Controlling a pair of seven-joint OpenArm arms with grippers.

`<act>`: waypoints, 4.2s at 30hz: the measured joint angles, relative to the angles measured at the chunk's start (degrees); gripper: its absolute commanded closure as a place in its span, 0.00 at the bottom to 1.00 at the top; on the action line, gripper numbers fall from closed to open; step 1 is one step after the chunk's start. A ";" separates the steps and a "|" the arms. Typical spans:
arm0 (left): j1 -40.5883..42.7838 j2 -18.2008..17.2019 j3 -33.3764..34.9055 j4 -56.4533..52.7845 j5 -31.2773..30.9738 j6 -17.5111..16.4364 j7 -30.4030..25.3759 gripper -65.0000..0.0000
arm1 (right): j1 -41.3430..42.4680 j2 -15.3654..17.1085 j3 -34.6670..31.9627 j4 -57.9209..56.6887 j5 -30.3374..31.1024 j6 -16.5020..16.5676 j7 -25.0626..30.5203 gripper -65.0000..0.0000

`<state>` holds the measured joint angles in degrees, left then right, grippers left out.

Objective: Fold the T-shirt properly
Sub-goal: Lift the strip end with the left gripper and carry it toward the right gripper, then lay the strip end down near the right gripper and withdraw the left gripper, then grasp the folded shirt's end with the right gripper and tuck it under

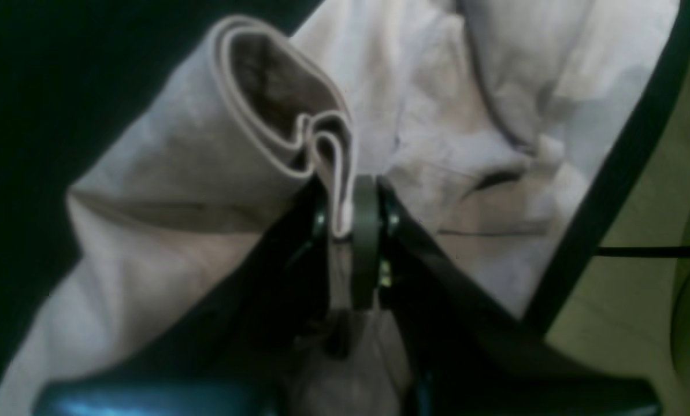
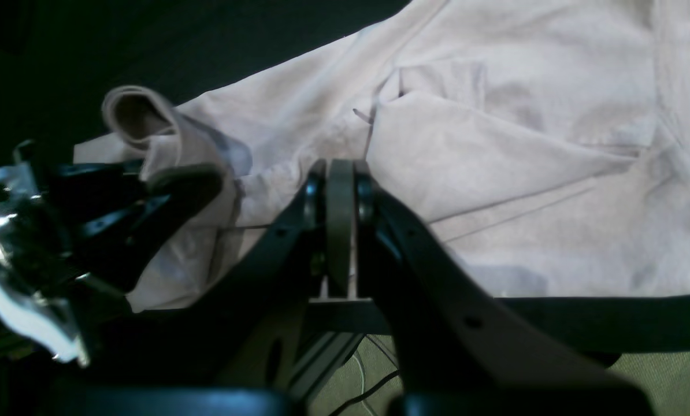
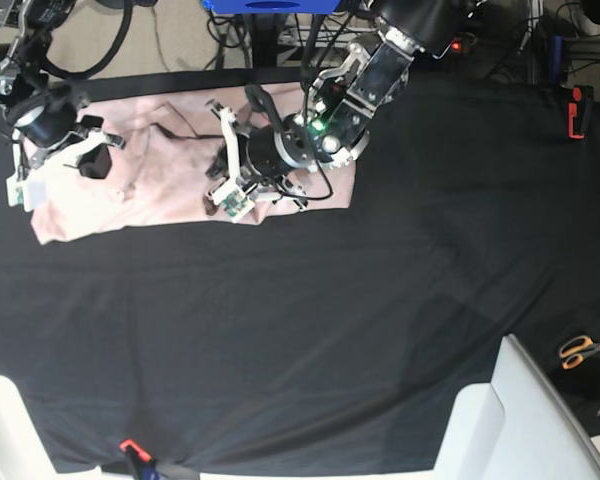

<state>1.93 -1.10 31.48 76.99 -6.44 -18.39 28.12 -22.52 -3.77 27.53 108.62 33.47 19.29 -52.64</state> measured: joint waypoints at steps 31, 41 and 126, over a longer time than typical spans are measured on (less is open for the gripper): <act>-2.23 2.23 3.65 -3.37 -0.02 -0.42 0.15 0.52 | 1.68 -0.02 0.00 0.00 -0.02 0.00 -0.02 0.98; -5.57 3.65 15.56 -3.48 -0.70 -0.46 0.90 0.53 | 1.66 -0.04 0.00 0.00 -0.04 0.00 -0.04 0.98; 20.79 -8.61 -66.75 18.53 -1.05 -1.07 18.84 1.00 | 2.56 3.17 -21.75 -5.60 -0.61 -34.80 -3.15 0.98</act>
<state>22.72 -9.72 -35.27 95.53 -7.49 -19.46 46.96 -19.97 -0.60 5.78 103.02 32.86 -15.51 -55.79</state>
